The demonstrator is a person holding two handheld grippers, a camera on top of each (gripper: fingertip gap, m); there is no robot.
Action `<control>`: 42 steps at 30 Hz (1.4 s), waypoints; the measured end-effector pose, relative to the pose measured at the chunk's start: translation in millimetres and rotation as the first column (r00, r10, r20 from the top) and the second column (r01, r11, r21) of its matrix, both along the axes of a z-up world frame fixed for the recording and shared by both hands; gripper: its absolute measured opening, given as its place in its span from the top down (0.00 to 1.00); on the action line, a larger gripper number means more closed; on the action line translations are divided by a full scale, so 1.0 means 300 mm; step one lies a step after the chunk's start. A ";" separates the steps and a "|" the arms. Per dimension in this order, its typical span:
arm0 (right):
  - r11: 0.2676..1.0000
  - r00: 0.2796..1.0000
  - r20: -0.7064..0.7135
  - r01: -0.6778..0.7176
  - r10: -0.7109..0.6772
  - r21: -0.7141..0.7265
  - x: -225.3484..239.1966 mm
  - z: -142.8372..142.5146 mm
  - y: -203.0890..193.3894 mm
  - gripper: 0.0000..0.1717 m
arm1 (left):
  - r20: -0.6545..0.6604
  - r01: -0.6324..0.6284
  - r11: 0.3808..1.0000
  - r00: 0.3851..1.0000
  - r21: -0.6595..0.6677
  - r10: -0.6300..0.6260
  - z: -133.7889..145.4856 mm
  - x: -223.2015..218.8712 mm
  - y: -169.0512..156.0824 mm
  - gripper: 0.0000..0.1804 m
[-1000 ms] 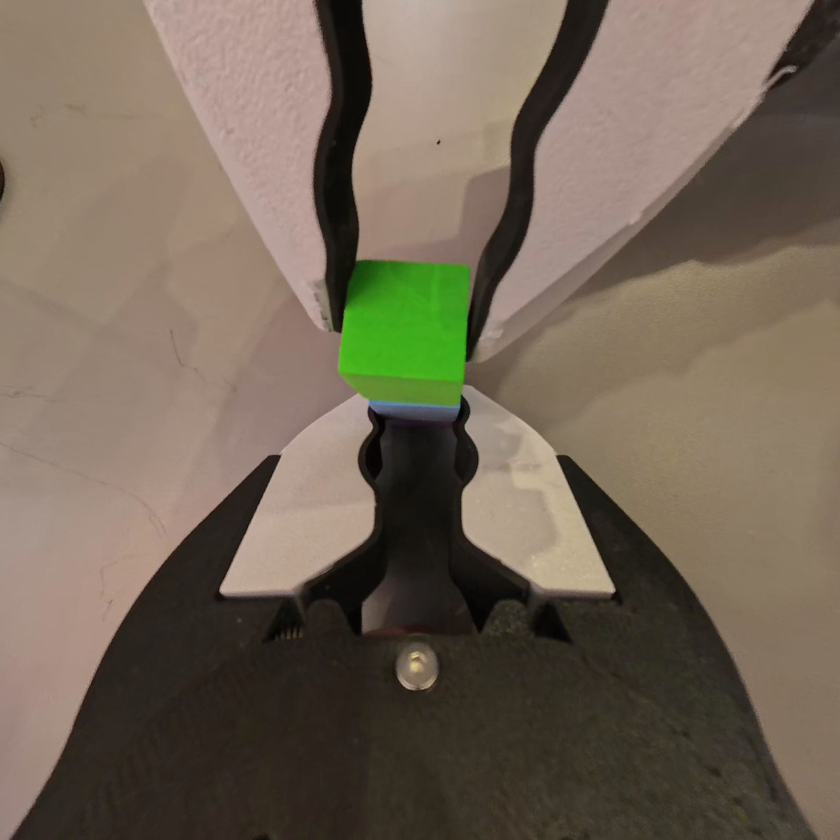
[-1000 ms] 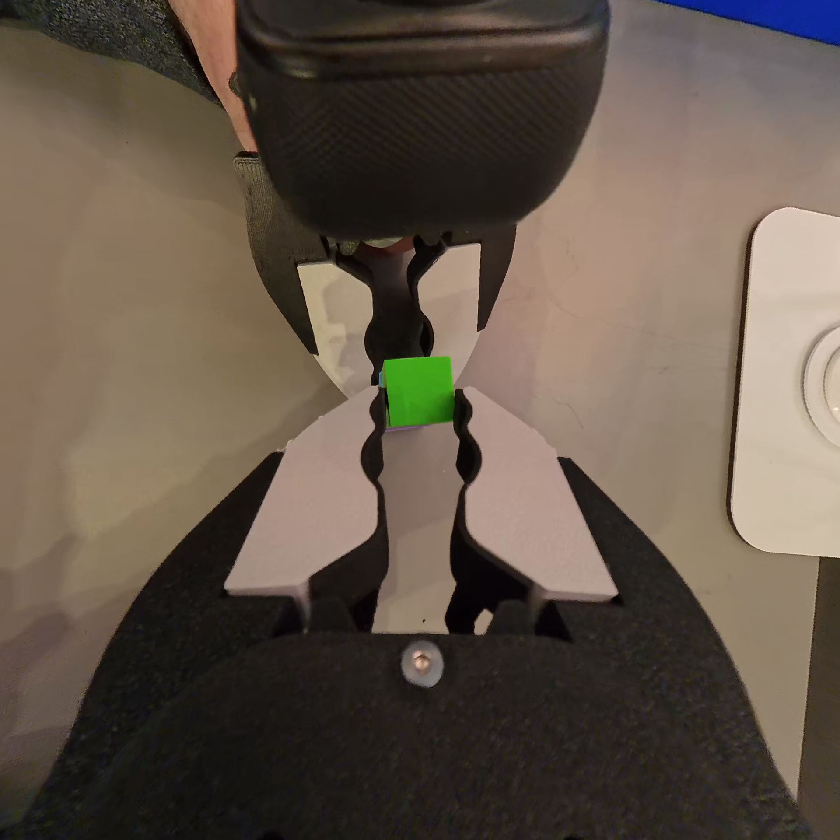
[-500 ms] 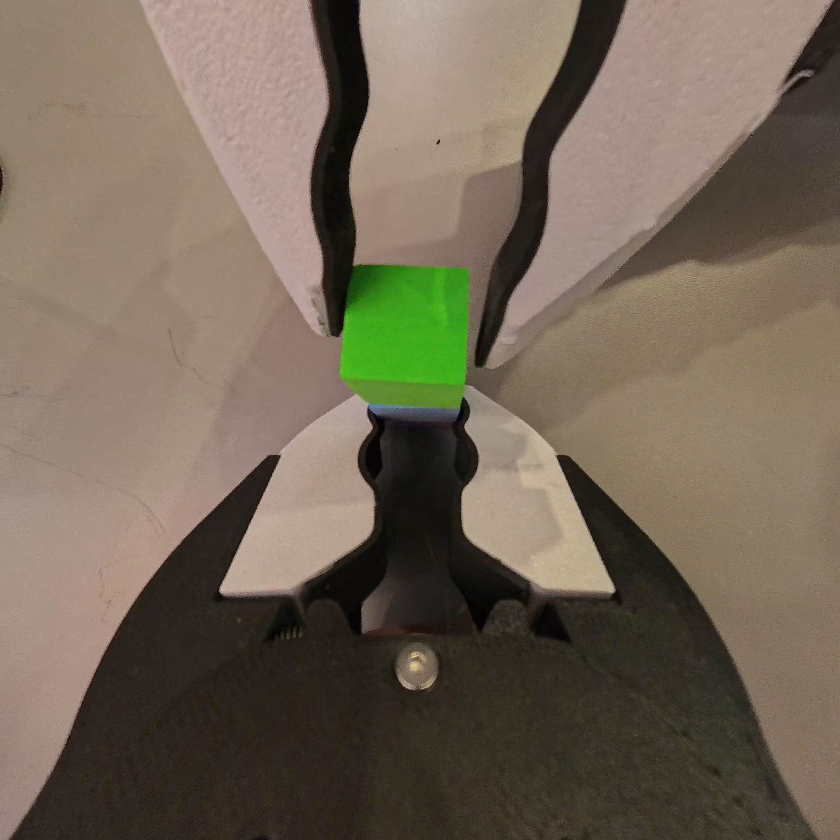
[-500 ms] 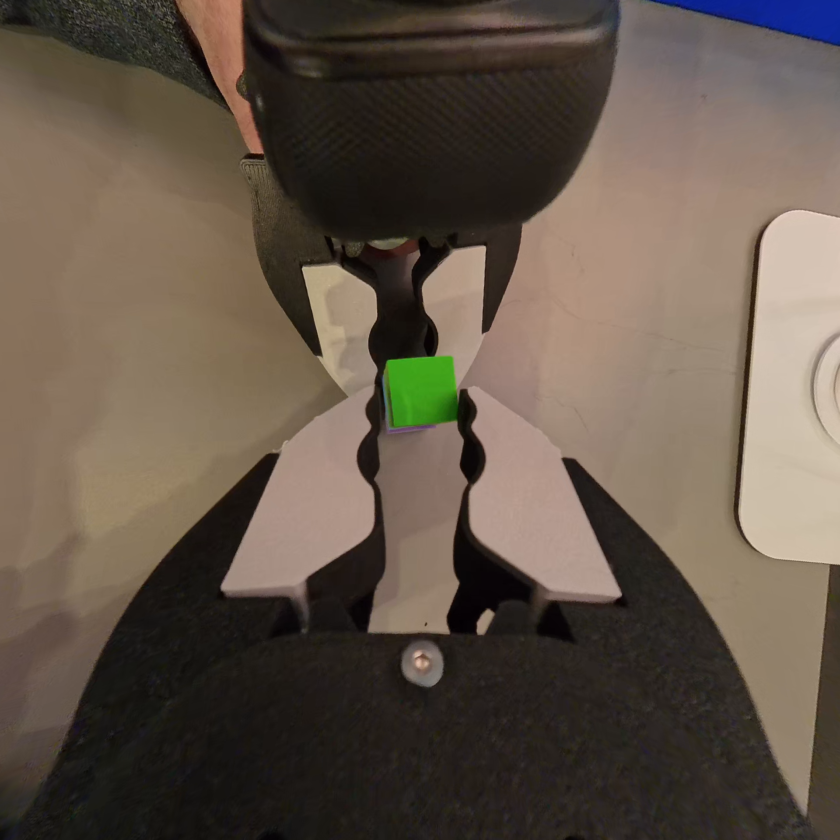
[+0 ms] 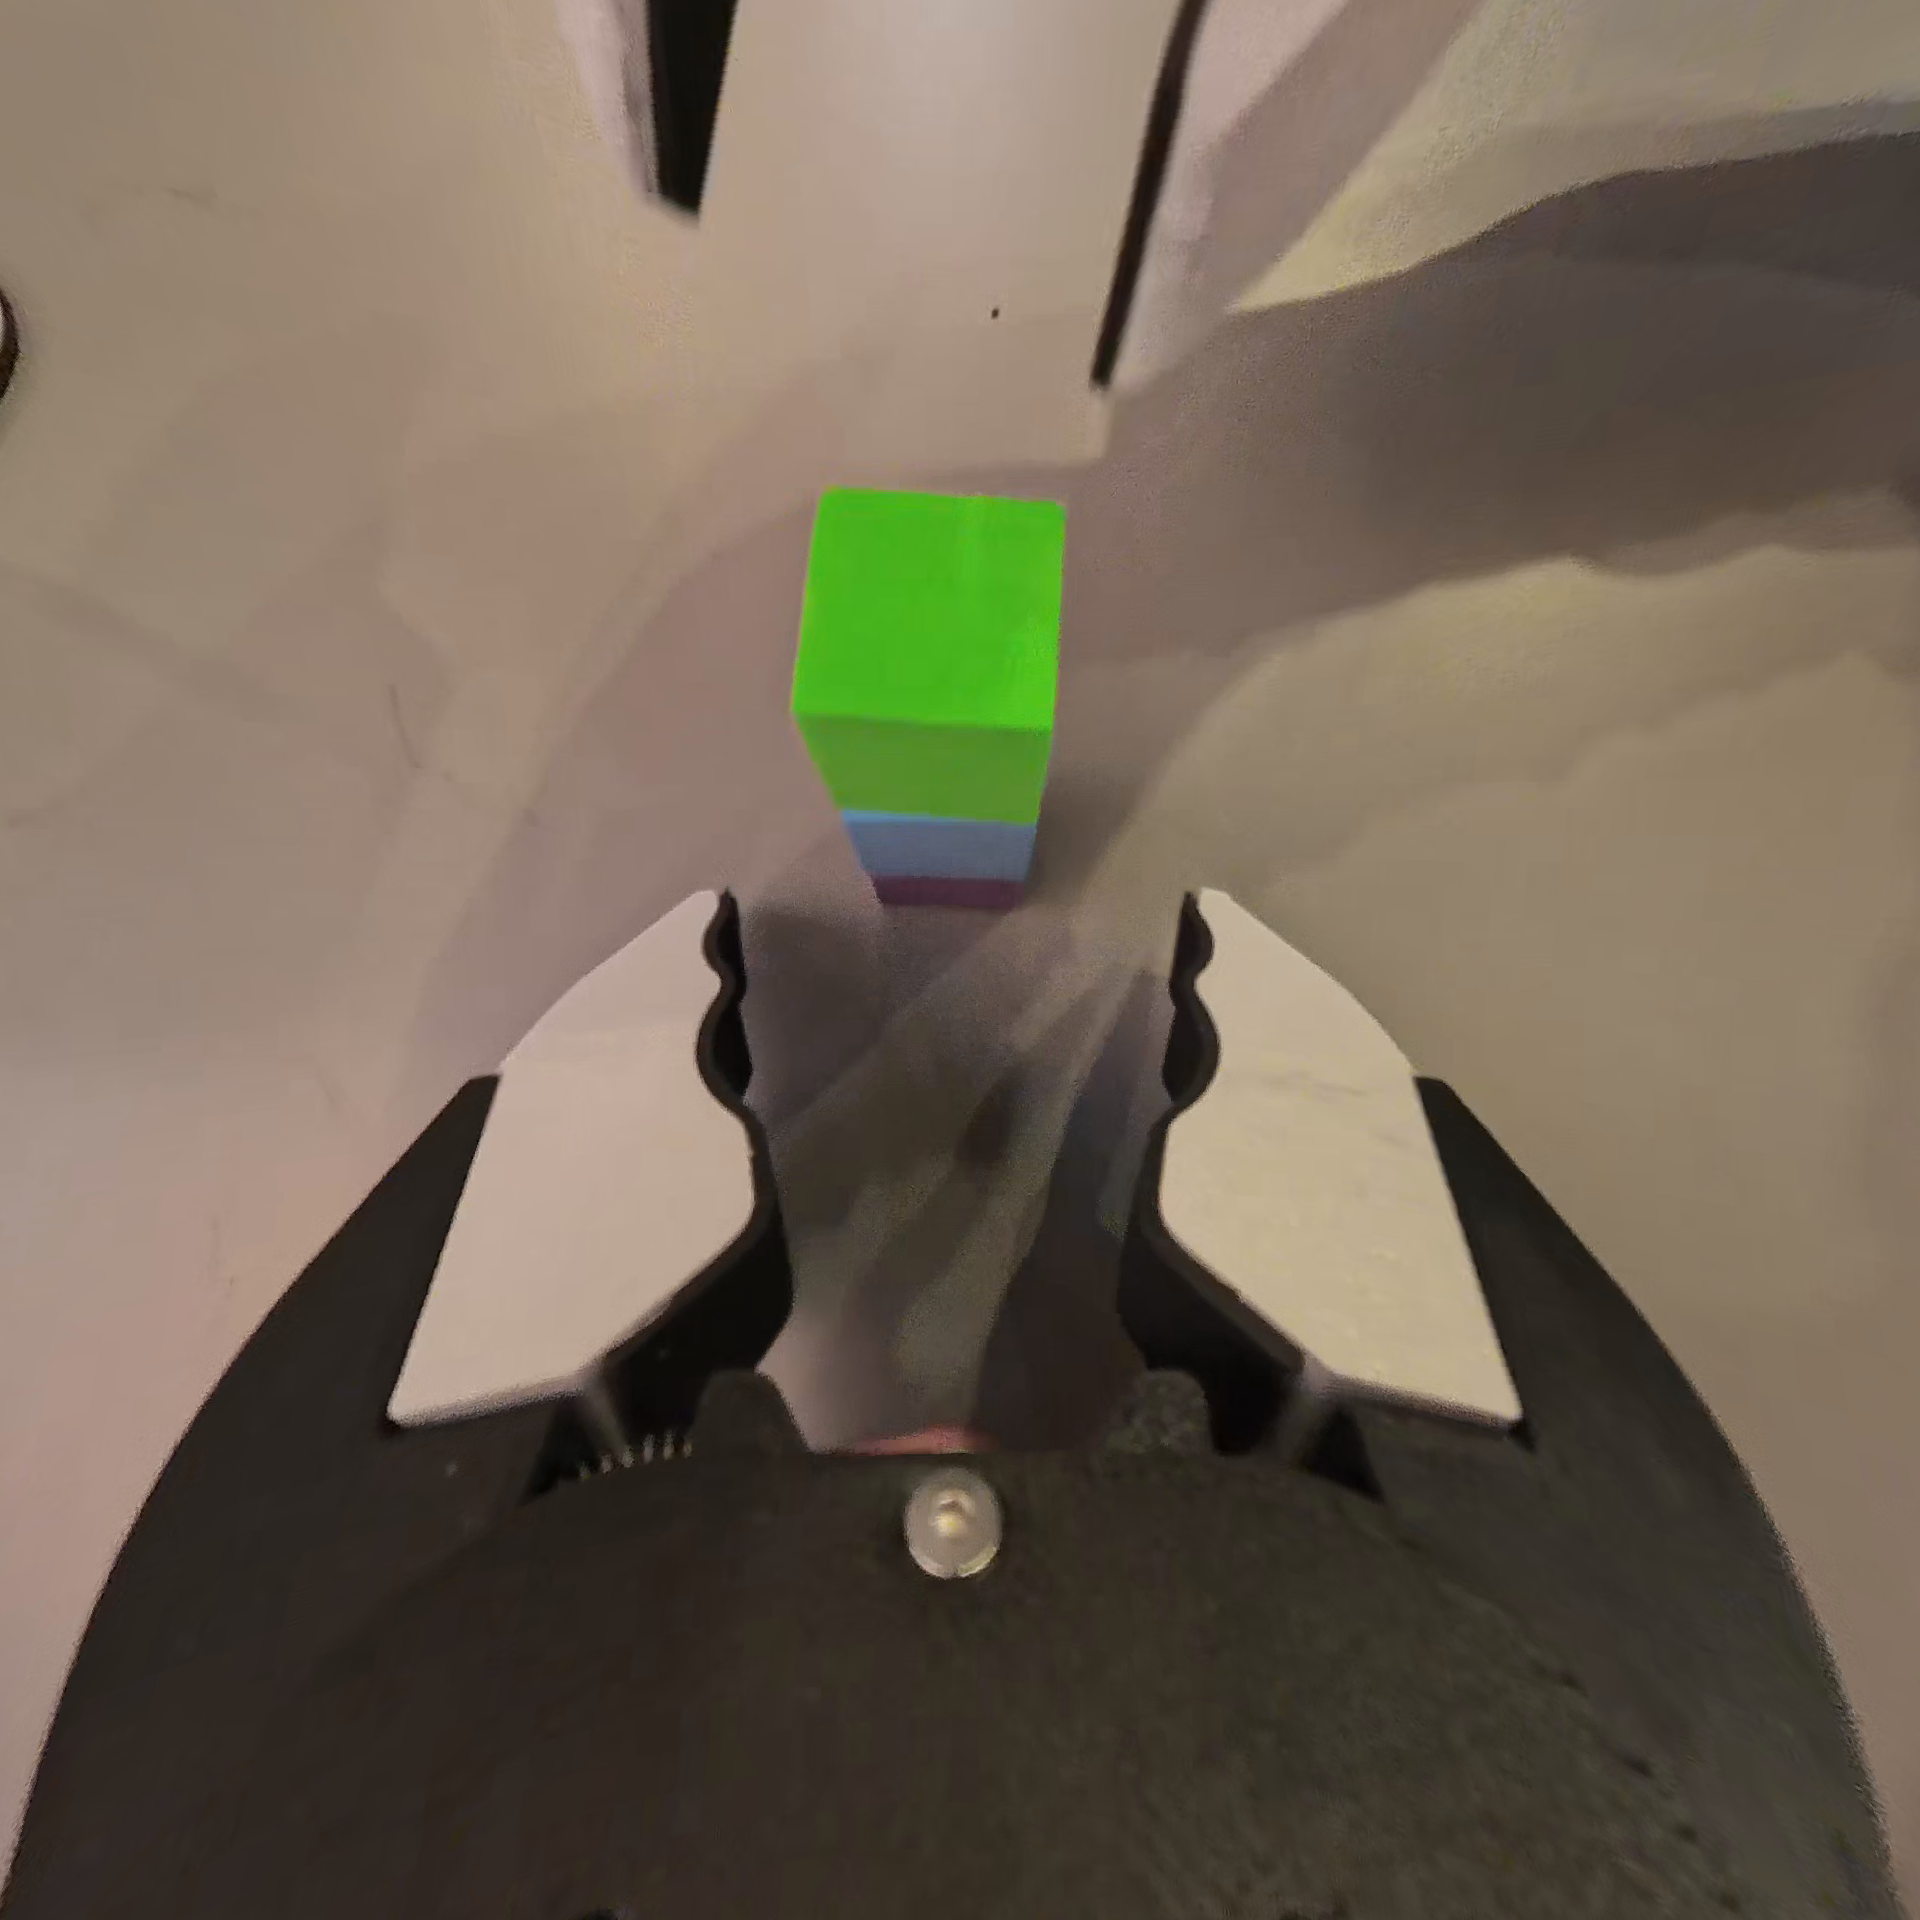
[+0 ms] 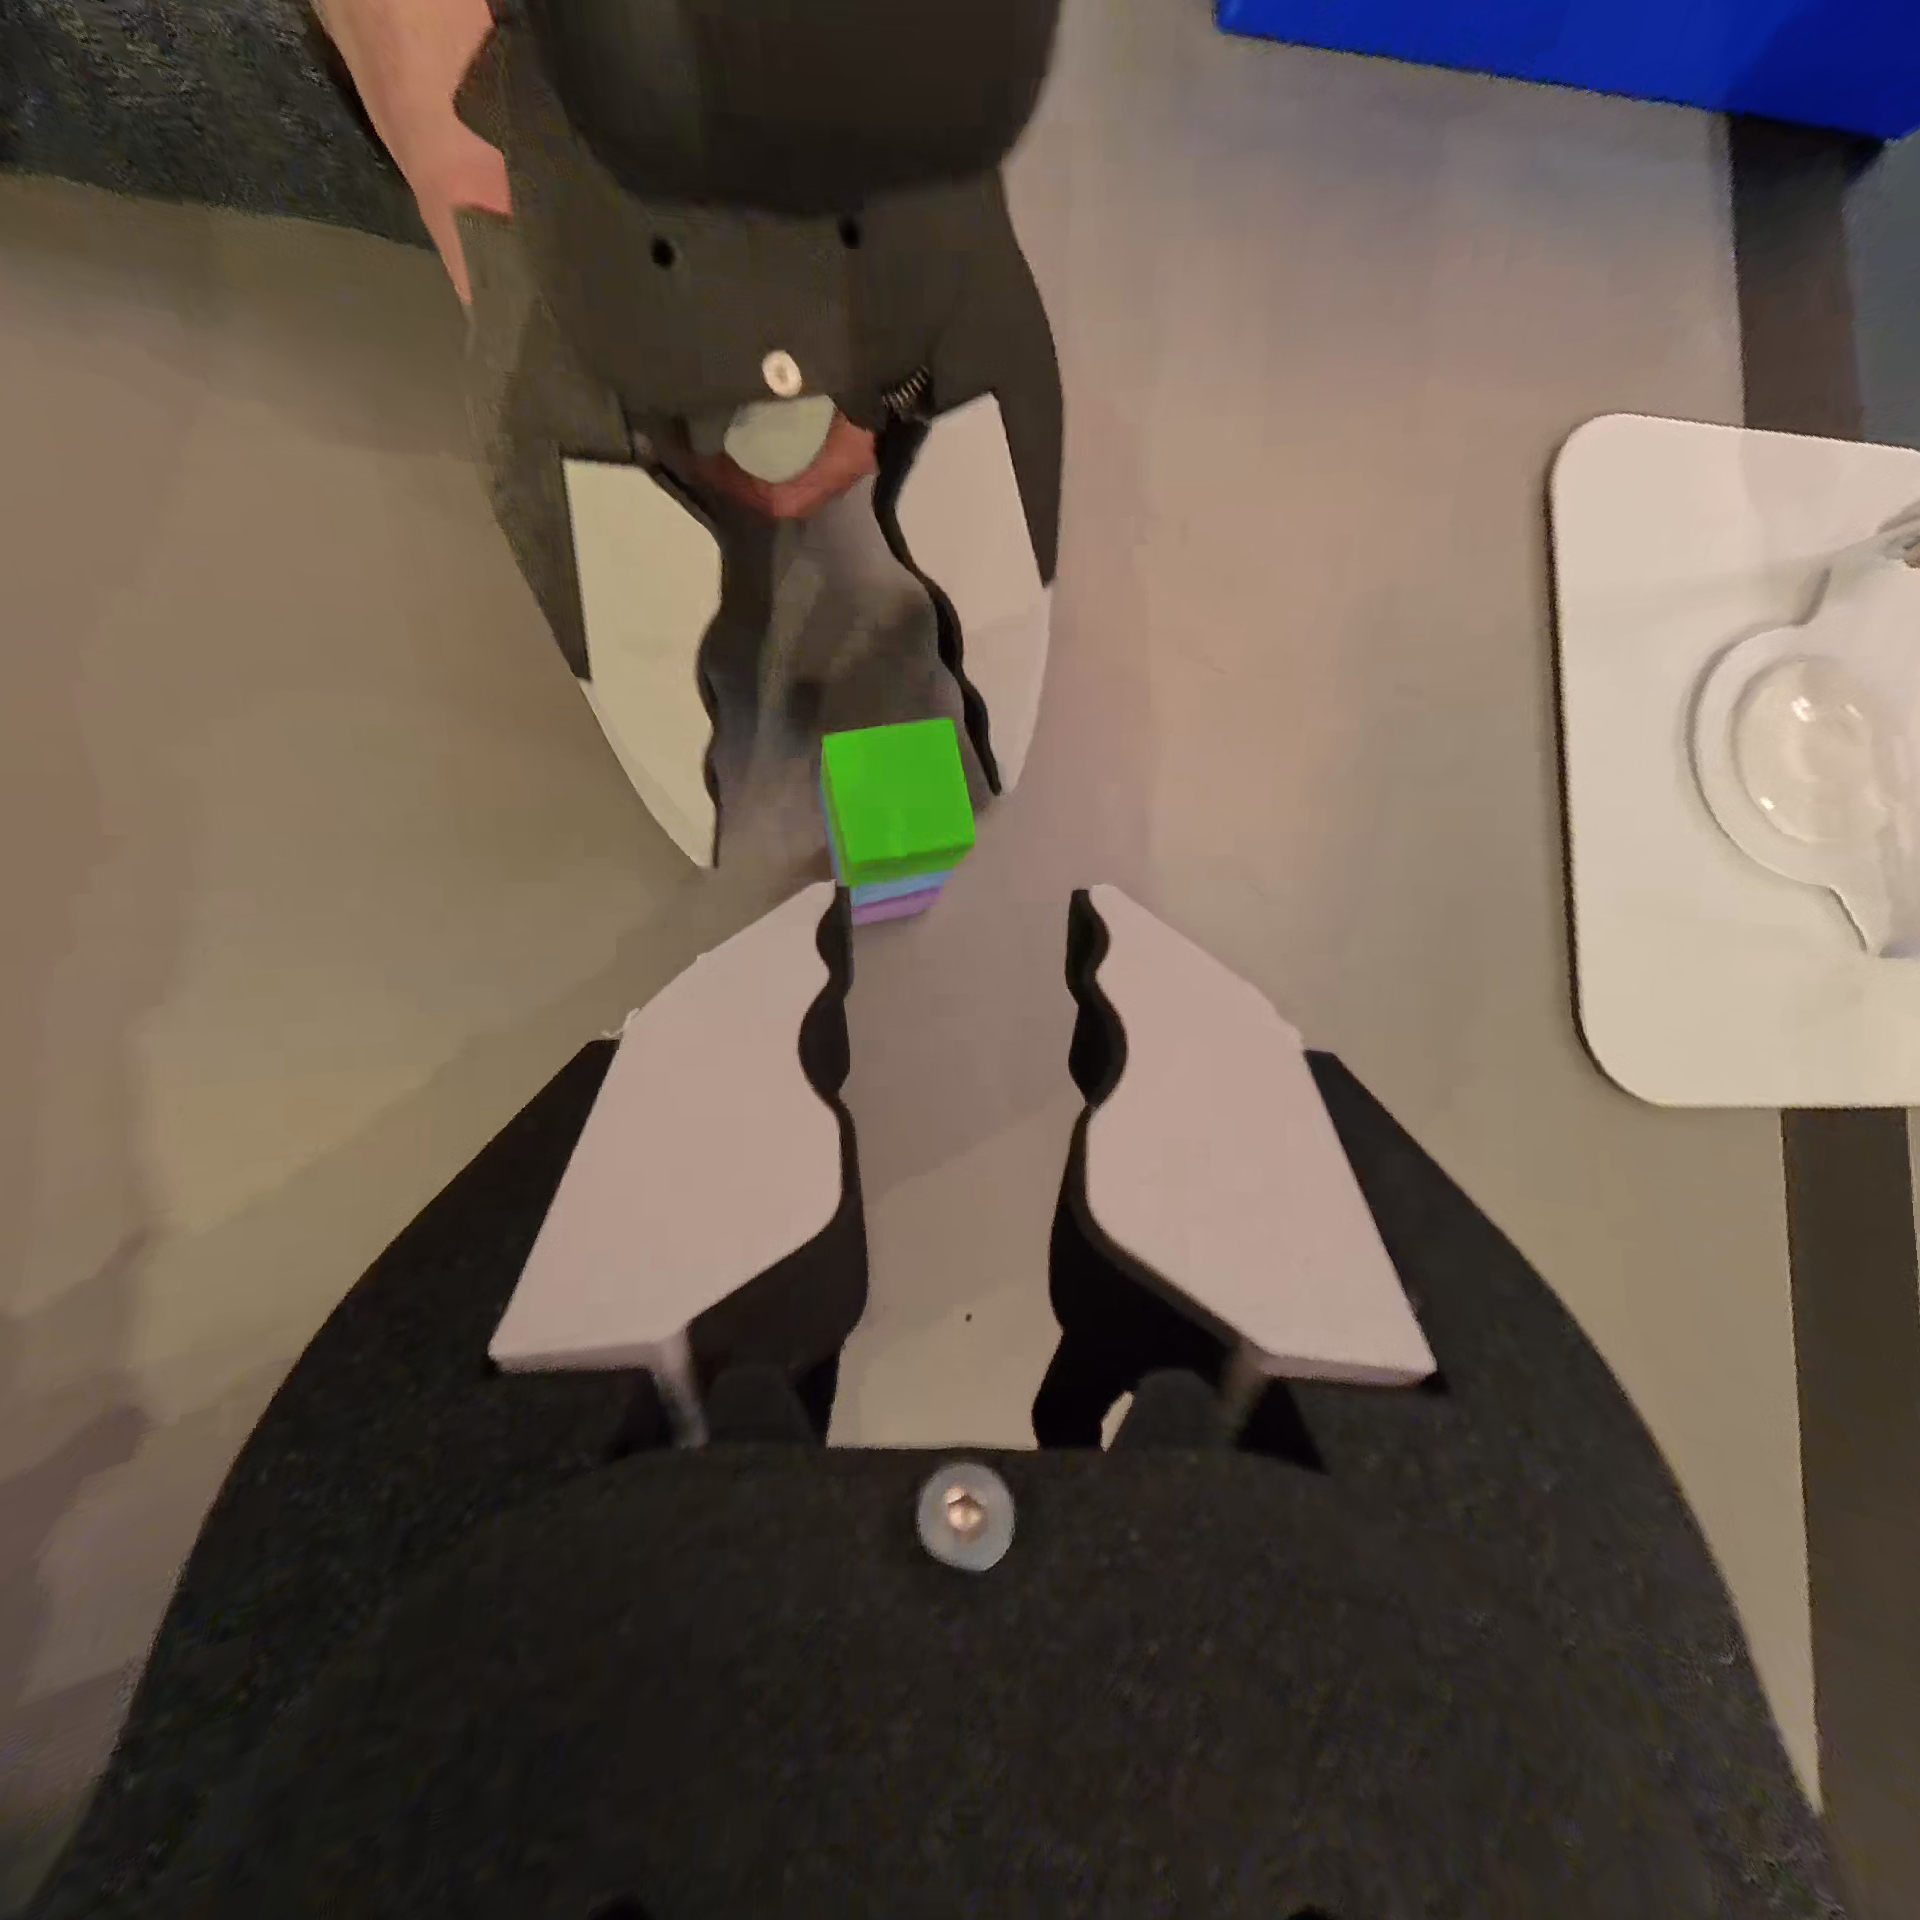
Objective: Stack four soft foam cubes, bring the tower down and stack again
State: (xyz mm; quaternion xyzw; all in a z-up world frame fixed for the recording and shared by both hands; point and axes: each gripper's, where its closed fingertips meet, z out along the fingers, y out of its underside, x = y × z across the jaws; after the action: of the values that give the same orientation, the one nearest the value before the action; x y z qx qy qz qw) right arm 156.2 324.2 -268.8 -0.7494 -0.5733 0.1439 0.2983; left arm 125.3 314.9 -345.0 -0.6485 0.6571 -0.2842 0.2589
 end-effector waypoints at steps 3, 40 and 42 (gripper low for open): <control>0.994 0.993 -0.060 0.105 -0.104 0.011 0.057 0.001 0.013 0.78 | -0.030 -0.008 1.000 1.000 0.012 0.008 -0.008 -0.051 0.005 0.55; 0.914 0.901 -0.280 0.381 -0.332 0.141 0.212 0.046 -0.005 0.82 | 0.040 -0.683 0.713 0.726 0.160 0.687 0.127 -0.939 0.447 0.84; 0.935 0.916 -0.316 0.312 -0.248 0.169 0.122 0.135 -0.049 0.82 | 0.174 -0.590 0.798 0.804 0.120 0.568 0.227 -0.783 0.354 0.84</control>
State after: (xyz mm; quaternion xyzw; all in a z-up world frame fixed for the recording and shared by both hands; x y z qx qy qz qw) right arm 192.9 309.6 -228.3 -0.7580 -0.4218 0.1445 0.4762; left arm -109.6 421.1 -276.8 -0.7745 0.4303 -0.1762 0.4289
